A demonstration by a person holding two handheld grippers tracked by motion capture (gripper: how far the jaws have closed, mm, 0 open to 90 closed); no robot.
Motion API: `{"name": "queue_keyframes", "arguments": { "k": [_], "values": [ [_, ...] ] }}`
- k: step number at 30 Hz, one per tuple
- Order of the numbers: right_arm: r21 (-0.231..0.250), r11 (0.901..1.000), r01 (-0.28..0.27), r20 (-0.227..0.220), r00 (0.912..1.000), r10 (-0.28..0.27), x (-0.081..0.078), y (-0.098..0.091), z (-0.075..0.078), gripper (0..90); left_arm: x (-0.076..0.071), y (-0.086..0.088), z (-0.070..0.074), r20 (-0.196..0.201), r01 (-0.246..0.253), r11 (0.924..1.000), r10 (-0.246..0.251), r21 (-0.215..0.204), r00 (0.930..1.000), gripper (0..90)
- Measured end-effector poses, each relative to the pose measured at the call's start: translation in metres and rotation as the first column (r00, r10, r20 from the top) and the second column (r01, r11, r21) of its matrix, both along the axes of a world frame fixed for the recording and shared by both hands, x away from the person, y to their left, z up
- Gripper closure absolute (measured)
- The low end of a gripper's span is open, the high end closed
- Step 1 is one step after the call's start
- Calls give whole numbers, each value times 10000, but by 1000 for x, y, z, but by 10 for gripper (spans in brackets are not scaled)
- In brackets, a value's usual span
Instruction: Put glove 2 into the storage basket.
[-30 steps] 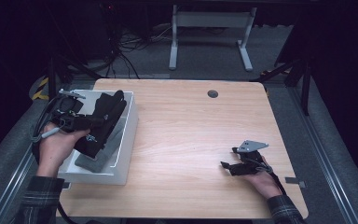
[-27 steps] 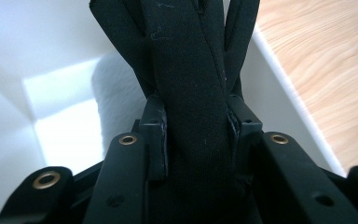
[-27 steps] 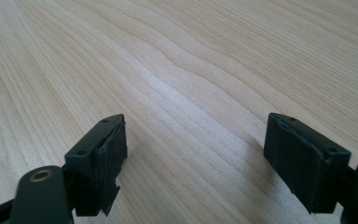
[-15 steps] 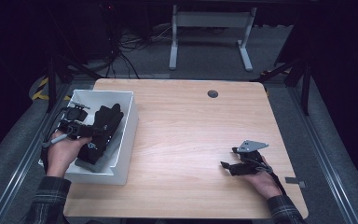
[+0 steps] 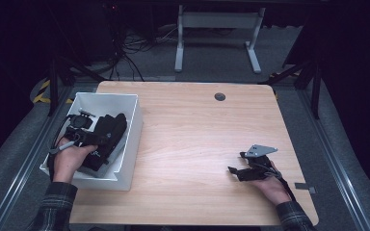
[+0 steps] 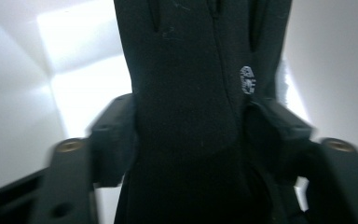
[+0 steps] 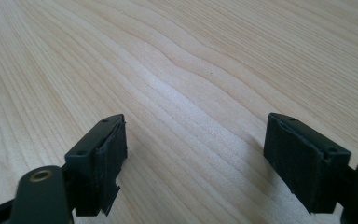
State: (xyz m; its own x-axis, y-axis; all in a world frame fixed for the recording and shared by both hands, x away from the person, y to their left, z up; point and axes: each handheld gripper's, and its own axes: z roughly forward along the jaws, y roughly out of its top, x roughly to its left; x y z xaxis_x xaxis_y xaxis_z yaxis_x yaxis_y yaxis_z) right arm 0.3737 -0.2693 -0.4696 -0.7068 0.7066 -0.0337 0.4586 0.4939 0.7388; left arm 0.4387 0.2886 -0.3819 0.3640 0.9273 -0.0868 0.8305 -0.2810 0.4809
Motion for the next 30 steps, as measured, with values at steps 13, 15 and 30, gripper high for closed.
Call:
{"name": "queue_keyframes", "arguments": {
  "k": [13,15,30],
  "values": [
    [0,10000,3,-2,10000,-3,0,0,0,218,-9,-2,33,1030,419,9970,-350,-650,9941,190],
    [0,10000,6,-1,10000,-6,0,0,0,218,-10,-4,36,1133,506,9961,-422,-720,9927,184],
    [5,10000,0,-2,10000,0,0,0,0,218,-19,-57,76,2203,2152,9676,-1830,-1321,9581,169]
  ]
}}
